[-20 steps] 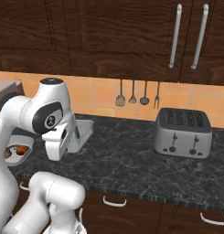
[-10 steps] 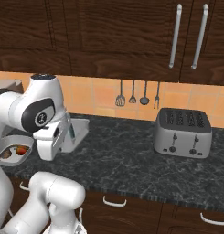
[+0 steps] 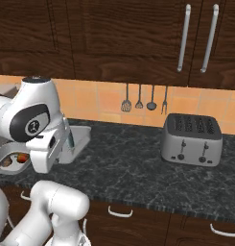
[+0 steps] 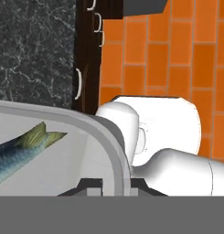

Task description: Take the meat container that has the fish and place it on the second highest rack of the freezer. Then take the vegetable container that has the mushroom and bell pepper and place it on the highest rack of the freezer.

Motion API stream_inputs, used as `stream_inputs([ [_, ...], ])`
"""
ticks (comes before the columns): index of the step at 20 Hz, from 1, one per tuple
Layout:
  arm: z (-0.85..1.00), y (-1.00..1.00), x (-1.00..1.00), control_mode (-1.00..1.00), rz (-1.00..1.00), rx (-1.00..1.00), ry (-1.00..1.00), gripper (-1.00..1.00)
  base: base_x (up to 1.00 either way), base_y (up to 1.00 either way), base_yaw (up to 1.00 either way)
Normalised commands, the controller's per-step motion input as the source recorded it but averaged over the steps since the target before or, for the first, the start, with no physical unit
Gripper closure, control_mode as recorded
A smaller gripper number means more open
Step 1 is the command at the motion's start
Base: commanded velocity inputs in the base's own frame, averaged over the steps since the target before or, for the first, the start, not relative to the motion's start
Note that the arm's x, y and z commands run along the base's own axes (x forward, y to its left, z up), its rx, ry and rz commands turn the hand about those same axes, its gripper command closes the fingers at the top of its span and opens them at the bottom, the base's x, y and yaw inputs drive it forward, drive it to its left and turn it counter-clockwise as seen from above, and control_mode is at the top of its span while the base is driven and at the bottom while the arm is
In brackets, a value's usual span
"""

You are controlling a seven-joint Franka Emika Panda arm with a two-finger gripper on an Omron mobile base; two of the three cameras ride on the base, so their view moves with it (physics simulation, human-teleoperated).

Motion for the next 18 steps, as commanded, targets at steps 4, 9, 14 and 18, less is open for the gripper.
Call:
stream_inputs([
  [4, 0.05, 0.00, -0.08, 1.00, 0.02, 0.00, -0.01, 1.00, -0.12, 0.00, 0.05],
  [9, 0.00, 0.00, 0.00, 1.00, 0.00, 0.00, 0.00, 1.00, -0.86, 0.06, 0.29],
  [14, 0.00, 0.00, 0.00, 1.00, 0.00, 0.00, 0.00, 1.00, -0.24, 0.53, 0.64],
  [18, 0.00, 0.00, 0.00, 1.00, 0.00, 0.00, 0.00, 1.00, 0.00, 0.32, 0.90],
])
